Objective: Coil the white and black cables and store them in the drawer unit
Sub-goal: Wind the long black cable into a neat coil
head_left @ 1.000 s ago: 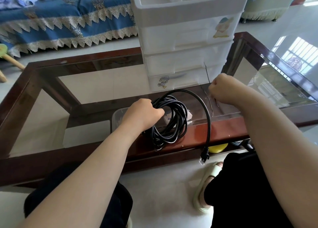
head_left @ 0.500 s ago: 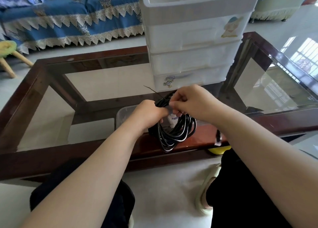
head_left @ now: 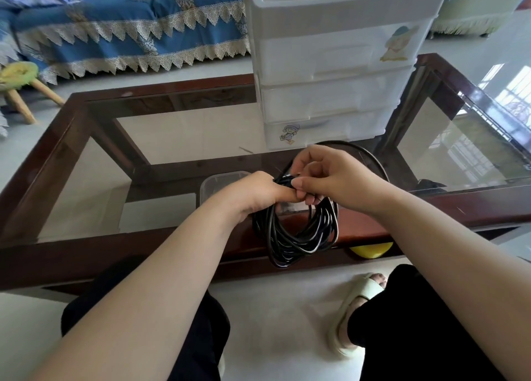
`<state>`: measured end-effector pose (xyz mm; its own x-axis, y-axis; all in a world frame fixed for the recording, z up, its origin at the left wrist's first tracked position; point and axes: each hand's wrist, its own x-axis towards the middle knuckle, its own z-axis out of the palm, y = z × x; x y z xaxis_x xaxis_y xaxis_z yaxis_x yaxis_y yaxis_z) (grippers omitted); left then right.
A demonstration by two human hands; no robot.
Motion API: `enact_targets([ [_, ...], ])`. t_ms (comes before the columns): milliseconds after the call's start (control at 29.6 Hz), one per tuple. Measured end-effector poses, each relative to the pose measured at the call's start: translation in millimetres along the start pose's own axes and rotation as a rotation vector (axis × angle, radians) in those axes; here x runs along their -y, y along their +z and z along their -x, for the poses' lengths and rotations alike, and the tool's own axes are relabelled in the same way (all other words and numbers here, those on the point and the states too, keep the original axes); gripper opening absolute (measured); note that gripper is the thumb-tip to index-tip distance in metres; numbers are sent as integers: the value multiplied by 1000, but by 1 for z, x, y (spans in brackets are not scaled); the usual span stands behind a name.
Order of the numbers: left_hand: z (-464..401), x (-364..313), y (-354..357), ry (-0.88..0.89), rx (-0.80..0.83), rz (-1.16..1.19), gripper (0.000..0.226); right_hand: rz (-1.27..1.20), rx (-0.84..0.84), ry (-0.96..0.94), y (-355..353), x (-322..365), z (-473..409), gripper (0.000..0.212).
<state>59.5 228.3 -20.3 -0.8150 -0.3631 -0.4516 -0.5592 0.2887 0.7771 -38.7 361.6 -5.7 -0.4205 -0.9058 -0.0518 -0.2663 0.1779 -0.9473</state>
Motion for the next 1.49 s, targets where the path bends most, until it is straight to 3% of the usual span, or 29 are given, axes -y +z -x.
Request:
enact_targets([
  [101,-1,2,3,2,37,-19,33,91,-2,-2,0,-2,-1,40],
  [203,-2,5,2,24,48,-7,25,160,47,97,-6,-2,-2,43],
  [371,-1,6,0,56,87,56,30,-87,65,269,-19,-3,0,43],
  [506,0,5,2,51,80,26,51,-151,85,328,-28,-4,2,46],
  [810,-2,8,10,41,35,28,51,284,129,216,-11,1,7,70],
  [878,-2,6,8,64,30,-65,50,512,138,215,-6,8,10,64],
  [945,0,2,9,77,44,-184,52,904,139,180,-6,18,15,52],
  [1013,2,-2,8,82,68,-263,53,1208,90,118,-6,25,18,56],
  [1181,8,-3,-1,114,132,-423,54,1423,102,11,2,26,17,68],
  [1249,11,-2,-6,116,151,-455,54,1493,82,-114,3,22,20,78],
  [1316,14,-1,-10,149,175,-443,50,1390,156,-141,6,17,21,89],
  [1384,17,-2,-10,194,217,-432,43,1085,271,-5,10,10,19,94],
  [1485,20,-3,-8,208,244,-434,44,899,287,55,16,-4,15,93],
])
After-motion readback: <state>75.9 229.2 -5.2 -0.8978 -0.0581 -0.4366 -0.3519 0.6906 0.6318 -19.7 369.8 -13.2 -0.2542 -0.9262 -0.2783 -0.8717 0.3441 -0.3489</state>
